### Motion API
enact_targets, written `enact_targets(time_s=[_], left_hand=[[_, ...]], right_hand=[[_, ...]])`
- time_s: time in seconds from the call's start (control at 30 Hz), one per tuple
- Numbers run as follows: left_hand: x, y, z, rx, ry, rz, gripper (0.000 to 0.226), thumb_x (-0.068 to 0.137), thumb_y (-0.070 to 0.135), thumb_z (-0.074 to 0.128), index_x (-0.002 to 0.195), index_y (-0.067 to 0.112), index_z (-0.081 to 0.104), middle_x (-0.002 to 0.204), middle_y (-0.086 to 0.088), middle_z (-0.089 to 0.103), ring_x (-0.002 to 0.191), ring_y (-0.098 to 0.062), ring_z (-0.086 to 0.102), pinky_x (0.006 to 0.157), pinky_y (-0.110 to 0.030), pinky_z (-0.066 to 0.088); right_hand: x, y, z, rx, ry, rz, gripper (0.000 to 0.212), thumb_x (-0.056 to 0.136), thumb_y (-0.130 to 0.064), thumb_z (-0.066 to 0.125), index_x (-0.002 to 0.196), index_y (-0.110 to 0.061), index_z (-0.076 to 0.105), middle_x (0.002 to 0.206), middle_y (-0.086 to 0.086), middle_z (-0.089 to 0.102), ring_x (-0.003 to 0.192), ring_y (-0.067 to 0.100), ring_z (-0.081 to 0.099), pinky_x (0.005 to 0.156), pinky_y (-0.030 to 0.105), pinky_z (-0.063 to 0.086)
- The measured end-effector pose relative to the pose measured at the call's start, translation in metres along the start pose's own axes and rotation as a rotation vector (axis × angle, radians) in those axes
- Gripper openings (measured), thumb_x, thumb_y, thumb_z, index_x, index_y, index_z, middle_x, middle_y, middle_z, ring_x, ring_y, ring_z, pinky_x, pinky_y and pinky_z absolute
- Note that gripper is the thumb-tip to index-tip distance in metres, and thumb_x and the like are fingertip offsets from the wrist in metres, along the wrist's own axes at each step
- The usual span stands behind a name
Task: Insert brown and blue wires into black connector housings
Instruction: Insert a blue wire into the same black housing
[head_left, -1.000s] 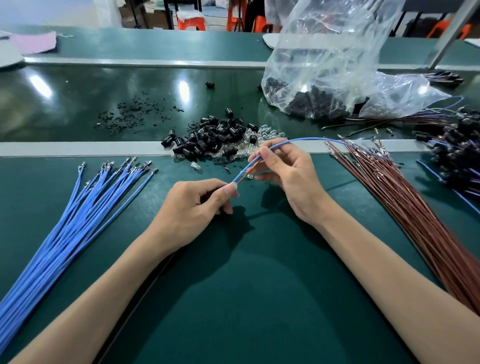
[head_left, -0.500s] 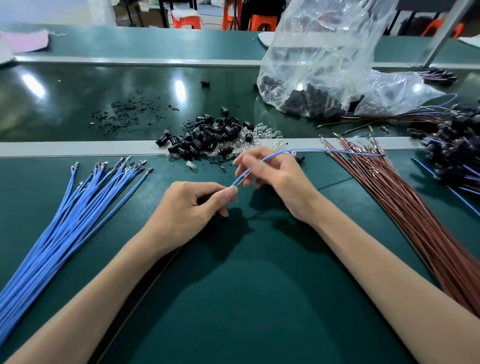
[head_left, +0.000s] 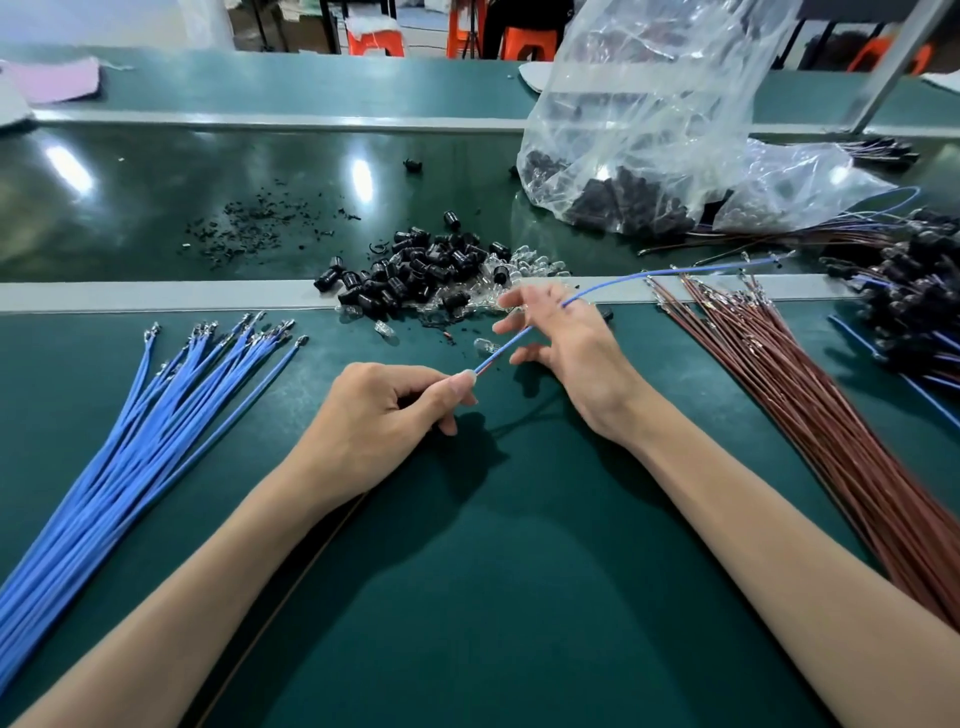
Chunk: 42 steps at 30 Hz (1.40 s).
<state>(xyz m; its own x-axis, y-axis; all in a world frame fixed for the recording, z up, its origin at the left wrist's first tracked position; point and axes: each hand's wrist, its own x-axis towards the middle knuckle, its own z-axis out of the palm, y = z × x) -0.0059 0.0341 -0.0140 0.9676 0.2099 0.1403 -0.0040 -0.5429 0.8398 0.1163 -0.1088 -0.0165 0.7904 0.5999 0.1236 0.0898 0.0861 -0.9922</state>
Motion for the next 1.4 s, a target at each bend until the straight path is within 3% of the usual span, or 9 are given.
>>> enact_targets(time_s=[0.1, 0.2, 0.33, 0.47, 0.8, 0.97, 1.17, 1.3, 1.4], left_hand=[[0.001, -0.002, -0.001, 0.009, -0.032, -0.004, 0.038, 0.081, 0.054, 0.049, 0.078, 0.027, 0.075, 0.061, 0.009, 0.066, 0.056, -0.015, 0.051, 0.056, -0.030, 0.039], [0.001, -0.001, -0.002, 0.002, -0.090, -0.004, 0.037, 0.081, 0.054, 0.047, 0.079, 0.030, 0.075, 0.061, 0.012, 0.065, 0.059, -0.002, 0.050, 0.059, -0.018, 0.036], [0.002, -0.001, -0.004, -0.065, -0.091, -0.031, 0.038, 0.080, 0.056, 0.048, 0.081, 0.030, 0.076, 0.058, 0.008, 0.056, 0.056, -0.016, 0.044, 0.054, -0.024, 0.033], [0.003, -0.001, -0.007, -0.103, -0.113, 0.003, 0.032, 0.080, 0.050, 0.054, 0.083, 0.028, 0.077, 0.066, 0.009, 0.043, 0.058, -0.007, 0.039, 0.056, -0.017, 0.031], [0.004, 0.001, -0.019, -0.066, -0.371, -0.066, 0.031, 0.080, 0.059, 0.056, 0.082, 0.035, 0.076, 0.064, 0.011, 0.060, 0.064, -0.013, 0.045, 0.057, -0.021, 0.031], [0.003, 0.000, -0.011, -0.075, -0.313, -0.059, 0.049, 0.078, 0.060, 0.060, 0.075, 0.013, 0.072, 0.060, 0.011, 0.062, 0.057, -0.006, 0.045, 0.052, -0.015, 0.031], [-0.001, -0.001, -0.001, -0.068, -0.176, -0.061, 0.038, 0.075, 0.059, 0.059, 0.070, 0.023, 0.073, 0.056, 0.008, 0.059, 0.054, -0.008, 0.044, 0.051, -0.020, 0.032], [-0.001, -0.002, 0.001, -0.024, -0.143, -0.033, 0.039, 0.071, 0.060, 0.057, 0.070, 0.025, 0.074, 0.059, -0.001, 0.063, 0.056, -0.008, 0.049, 0.055, -0.020, 0.036], [-0.001, -0.004, 0.001, -0.006, -0.118, -0.026, 0.040, 0.071, 0.062, 0.056, 0.070, 0.025, 0.073, 0.064, -0.011, 0.064, 0.057, -0.011, 0.049, 0.056, -0.025, 0.036]], right_hand=[[-0.001, 0.004, 0.002, -0.233, -0.072, -0.041, 0.024, 0.094, -0.015, 0.055, 0.070, -0.014, 0.051, 0.094, -0.007, 0.058, 0.073, -0.004, 0.056, 0.064, 0.014, 0.045], [0.000, 0.003, 0.002, -0.168, -0.077, -0.023, 0.031, 0.098, -0.033, 0.046, 0.075, -0.015, 0.055, 0.093, -0.003, 0.059, 0.077, 0.001, 0.059, 0.065, 0.018, 0.045], [0.001, 0.001, 0.002, 0.070, -0.004, 0.010, 0.031, 0.090, -0.038, 0.032, 0.076, -0.016, 0.048, 0.089, 0.000, 0.057, 0.075, 0.011, 0.058, 0.058, 0.022, 0.045], [0.003, 0.006, 0.000, -0.044, 0.073, -0.006, 0.041, 0.100, -0.032, 0.040, 0.064, -0.014, 0.048, 0.070, 0.001, 0.049, 0.059, 0.011, 0.049, 0.060, 0.027, 0.040], [0.000, 0.001, 0.000, 0.055, 0.049, -0.071, 0.016, 0.085, -0.018, 0.066, 0.070, -0.021, 0.062, 0.065, -0.012, 0.055, 0.060, 0.004, 0.051, 0.055, 0.017, 0.042], [-0.005, -0.003, 0.002, -0.135, -0.062, -0.073, 0.014, 0.079, -0.014, 0.073, 0.072, -0.014, 0.062, 0.069, 0.007, 0.054, 0.062, 0.014, 0.045, 0.059, 0.020, 0.036], [-0.001, -0.007, -0.004, 0.188, 0.039, 0.036, 0.035, 0.102, -0.027, 0.038, 0.071, -0.016, 0.050, 0.078, -0.004, 0.061, 0.067, 0.007, 0.056, 0.059, 0.019, 0.043], [-0.005, -0.004, 0.002, -0.118, -0.055, -0.024, 0.022, 0.089, -0.028, 0.059, 0.072, -0.015, 0.063, 0.070, -0.014, 0.063, 0.068, -0.002, 0.056, 0.064, 0.014, 0.043], [-0.003, -0.006, -0.001, 0.066, 0.004, -0.002, 0.033, 0.095, -0.036, 0.048, 0.072, -0.017, 0.061, 0.080, -0.011, 0.064, 0.075, 0.002, 0.057, 0.065, 0.016, 0.044]])
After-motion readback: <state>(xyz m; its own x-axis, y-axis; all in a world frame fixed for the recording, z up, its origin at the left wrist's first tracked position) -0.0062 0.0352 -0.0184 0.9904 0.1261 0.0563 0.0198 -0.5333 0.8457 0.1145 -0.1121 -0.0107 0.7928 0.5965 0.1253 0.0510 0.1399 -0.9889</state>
